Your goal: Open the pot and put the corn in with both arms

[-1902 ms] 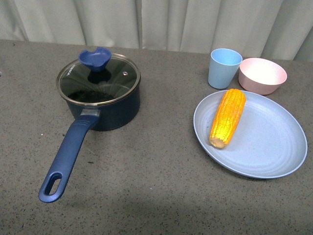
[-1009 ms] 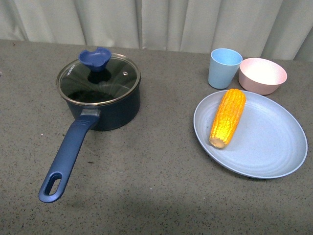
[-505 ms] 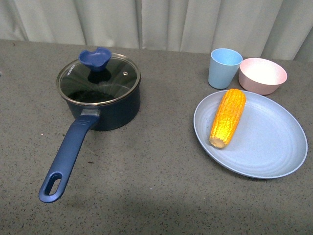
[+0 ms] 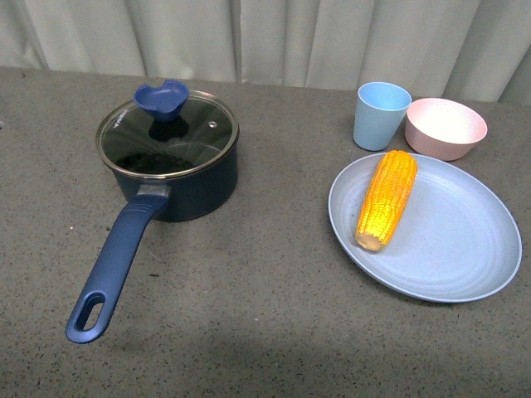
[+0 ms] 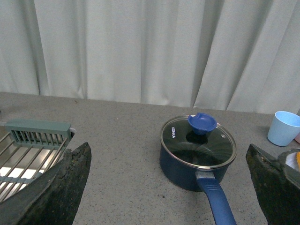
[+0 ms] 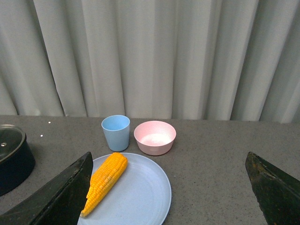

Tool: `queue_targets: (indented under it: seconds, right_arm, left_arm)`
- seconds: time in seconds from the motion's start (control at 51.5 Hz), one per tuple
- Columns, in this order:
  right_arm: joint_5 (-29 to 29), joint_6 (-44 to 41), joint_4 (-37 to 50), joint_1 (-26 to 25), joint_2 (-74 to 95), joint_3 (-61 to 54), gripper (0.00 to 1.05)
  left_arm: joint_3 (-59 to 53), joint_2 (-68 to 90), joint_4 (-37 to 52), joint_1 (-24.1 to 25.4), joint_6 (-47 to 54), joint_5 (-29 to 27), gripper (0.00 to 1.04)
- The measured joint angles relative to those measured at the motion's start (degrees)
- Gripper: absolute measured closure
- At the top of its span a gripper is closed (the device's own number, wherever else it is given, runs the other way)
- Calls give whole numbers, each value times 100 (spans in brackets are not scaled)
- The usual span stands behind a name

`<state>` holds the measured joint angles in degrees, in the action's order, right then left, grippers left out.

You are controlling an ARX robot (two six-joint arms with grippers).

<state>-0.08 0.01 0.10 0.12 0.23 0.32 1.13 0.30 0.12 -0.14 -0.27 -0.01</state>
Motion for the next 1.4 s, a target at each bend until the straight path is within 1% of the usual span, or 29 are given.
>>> queue_targets:
  seconds: [0.194, 0.213, 0.233, 0.252, 0.272, 0.311, 0.349, 0.388, 0.408, 0.485, 0.524, 0.543, 0.602, 0.66, 0.718, 0.873, 1.067, 1.203, 1.397]
  right_arm:
    - [0, 0, 0, 0, 0, 0, 9]
    - [0, 0, 0, 0, 0, 0, 9]
    - [0, 0, -2, 0, 2, 0, 9]
    - [0, 0, 0, 0, 2, 0, 9]
    - [0, 0, 0, 0, 2, 0, 9]
    - [7, 0, 0, 0, 0, 0, 9]
    - [0, 0, 0, 0, 2, 0, 9]
    - [0, 0, 0, 0, 2, 0, 9]
    - [0, 0, 0, 0, 2, 0, 9]
    - [-2, -2, 0, 0, 0, 0, 9]
    - [0, 0, 0, 0, 0, 0, 9]
    - [0, 0, 0, 0, 0, 0, 9]
    - [0, 0, 0, 0, 0, 0, 9]
    - [0, 0, 0, 0, 0, 0, 9]
    - [0, 0, 0, 0, 2, 0, 9]
    - [0, 0, 0, 0, 0, 0, 9]
    - [0, 0, 0, 0, 0, 0, 9]
    - [0, 0, 0, 0, 0, 0, 9]
    - [0, 0, 0, 0, 2, 0, 9]
  left_arm:
    - [0, 0, 0, 0, 0, 0, 7]
    - [9, 26, -37, -31, -7, -122, 7]
    - [37, 83, -164, -109, -37, -398, 7]
    - [92, 275, -310, -247, -39, -855, 7]
    - [105, 562, -256, -328, -46, -1189, 7]
    - [107, 872, -103, -376, -83, -1512, 7]
    - [116, 1445, 315, -422, -166, -1602, 7]
    - [140, 2087, 933, -492, -251, -1589, 7]
    - [175, 2524, 1368, -546, -313, -1519, 7]
    - [319, 3661, 2448, -651, -455, -1279, 7]
    - [468, 4391, 3226, -715, -474, -1211, 7]
    - [516, 4583, 3407, -723, -474, -1191, 7]
    - [881, 5702, 4369, -791, -503, -1117, 7]
    - [1252, 6592, 4996, -844, -498, -1014, 7]
    - [1661, 7399, 5375, -905, -496, -881, 7]
    - [2822, 9217, 5348, -1088, -496, -787, 7]
    - [4430, 10826, 5001, -1298, -417, -769, 7]
    - [4920, 11352, 4732, -1381, -221, -728, 7]
    - [5235, 11855, 4642, -1467, -133, -798, 7]
